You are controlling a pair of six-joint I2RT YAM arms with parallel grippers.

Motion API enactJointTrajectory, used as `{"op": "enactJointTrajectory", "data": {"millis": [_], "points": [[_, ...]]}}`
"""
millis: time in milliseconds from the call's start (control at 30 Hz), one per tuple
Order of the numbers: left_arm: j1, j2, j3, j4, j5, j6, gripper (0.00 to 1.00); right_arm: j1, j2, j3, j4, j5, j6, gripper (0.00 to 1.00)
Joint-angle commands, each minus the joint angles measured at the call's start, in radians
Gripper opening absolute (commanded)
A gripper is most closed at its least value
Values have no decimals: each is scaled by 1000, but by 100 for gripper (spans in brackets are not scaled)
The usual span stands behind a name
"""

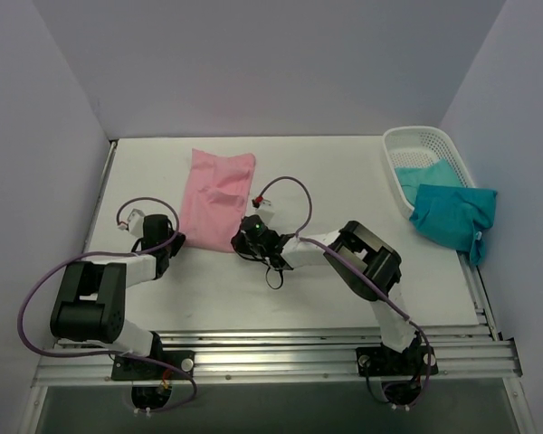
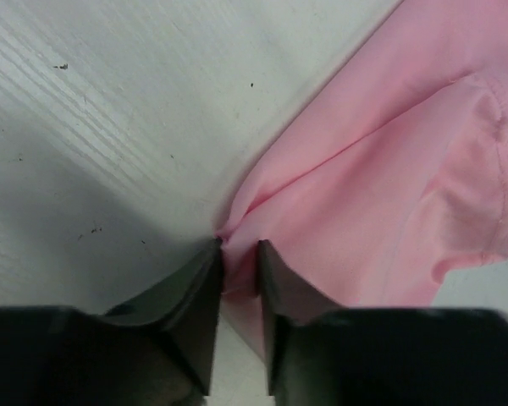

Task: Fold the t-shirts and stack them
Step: Grab one side of the 2/3 rectangular tshirt with both arms

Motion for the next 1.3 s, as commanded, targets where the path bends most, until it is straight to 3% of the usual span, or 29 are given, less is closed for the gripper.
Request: {"op": "enactJointTrajectory", "data": {"millis": [0, 133, 233, 467, 800, 1000, 1267], "points": [[4, 17, 9, -4, 26, 5, 26, -10, 32, 7, -33, -9, -3, 0], [4, 13, 10, -13, 21, 7, 6, -16, 18, -5, -38, -4, -6, 0], [1, -1, 7, -26, 27, 11, 2, -19, -7, -28, -46, 7, -14, 0], [-25, -96, -42, -61, 53, -9, 2, -19, -99, -168, -50, 33, -12, 0], [-146, -282, -114, -190, 41, -82, 2, 21, -237, -338, -82, 74, 12, 0], [-247, -493, -157, -389, 22, -110, 2, 75, -362, -392, -180, 108, 49, 0], [-275, -772, -157, -596, 30, -102, 2, 118, -531, -347, -358, 194, 43, 0]]}}
